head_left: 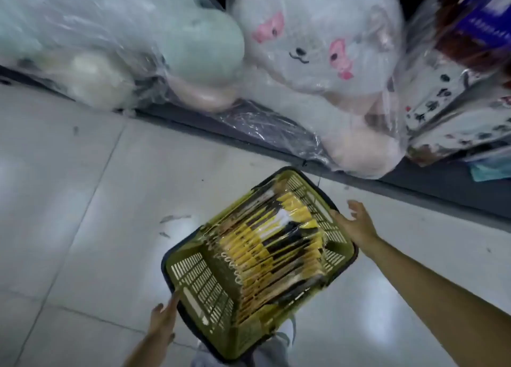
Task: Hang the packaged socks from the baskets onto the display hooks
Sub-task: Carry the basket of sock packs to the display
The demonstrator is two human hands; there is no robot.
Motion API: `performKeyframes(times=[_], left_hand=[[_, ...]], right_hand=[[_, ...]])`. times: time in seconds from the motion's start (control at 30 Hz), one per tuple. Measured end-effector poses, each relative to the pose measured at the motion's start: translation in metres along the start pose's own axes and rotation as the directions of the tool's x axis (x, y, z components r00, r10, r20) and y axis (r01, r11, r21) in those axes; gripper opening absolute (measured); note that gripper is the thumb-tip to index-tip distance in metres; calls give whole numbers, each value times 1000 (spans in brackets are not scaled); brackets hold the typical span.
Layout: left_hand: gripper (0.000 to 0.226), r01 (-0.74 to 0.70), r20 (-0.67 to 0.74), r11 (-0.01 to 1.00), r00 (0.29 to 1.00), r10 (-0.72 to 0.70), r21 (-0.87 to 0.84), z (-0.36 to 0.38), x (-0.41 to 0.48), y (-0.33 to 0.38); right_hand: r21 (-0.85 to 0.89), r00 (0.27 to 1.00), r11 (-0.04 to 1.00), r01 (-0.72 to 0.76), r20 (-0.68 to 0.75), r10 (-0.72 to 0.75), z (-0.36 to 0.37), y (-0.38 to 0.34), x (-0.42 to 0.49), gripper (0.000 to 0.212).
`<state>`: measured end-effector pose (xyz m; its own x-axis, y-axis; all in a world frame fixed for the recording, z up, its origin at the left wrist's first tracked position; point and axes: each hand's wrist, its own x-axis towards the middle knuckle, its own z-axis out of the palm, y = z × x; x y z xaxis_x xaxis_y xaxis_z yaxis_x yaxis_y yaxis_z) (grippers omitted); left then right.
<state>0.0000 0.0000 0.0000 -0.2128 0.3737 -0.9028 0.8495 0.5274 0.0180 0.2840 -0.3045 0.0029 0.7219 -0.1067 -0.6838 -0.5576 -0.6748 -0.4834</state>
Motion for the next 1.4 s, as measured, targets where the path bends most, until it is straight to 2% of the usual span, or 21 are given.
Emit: performKeyframes(times=[0.07,0.13,0.2,0.27,0.4,0.5,0.6,0.67,0.77,0.87,1.0,1.17,1.3,1.4], left_hand=[[62,39,86,999,996,-36,-33,12,20,2],[54,8,187,994,982,13,-107,21,35,3],[56,-69,167,989,982,90,-130,23,40,-4],[59,-123,148,983,979,143,-133,23,40,-9],[53,-180,105,983,977,184,-44,12,29,3],[58,-242,71,960,970,234,138,-1,4,21],[55,-366,90,879,930,356,305,-14,-57,47],[48,-478,162,798,878,451,367,-16,-115,67],[47,-606,311,665,795,521,437,-10,-216,83],[47,-704,436,556,710,553,442,10,-319,82],[43,-808,583,403,590,559,430,61,-430,63],[43,-878,725,196,473,501,437,150,-537,25],[40,-927,787,90,358,503,364,212,-605,-13],[39,-939,822,45,321,471,341,268,-653,-37]], right_hand=[[-13,1000,1000,19,-4,-19,16,0,29,63],[-33,999,999,7,45,-6,28,-5,51,52],[-74,998,997,27,61,-22,38,2,59,46],[-45,999,999,24,32,-23,39,9,60,41],[93,993,990,-110,56,106,19,31,37,35],[203,973,952,-230,49,224,-11,72,-11,35],[361,927,861,-358,29,373,-51,116,-88,30],[452,894,794,-406,14,448,-82,138,-150,31],[558,835,696,-452,-10,551,-136,162,-255,32],[694,802,601,-397,-57,595,-189,182,-360,29],[843,789,433,-320,-16,615,-246,202,-466,41],[949,724,283,-135,-101,683,-293,233,-541,55],[988,639,155,-4,-116,760,-326,258,-574,44],[992,581,88,88,-123,805,-359,280,-585,42]])
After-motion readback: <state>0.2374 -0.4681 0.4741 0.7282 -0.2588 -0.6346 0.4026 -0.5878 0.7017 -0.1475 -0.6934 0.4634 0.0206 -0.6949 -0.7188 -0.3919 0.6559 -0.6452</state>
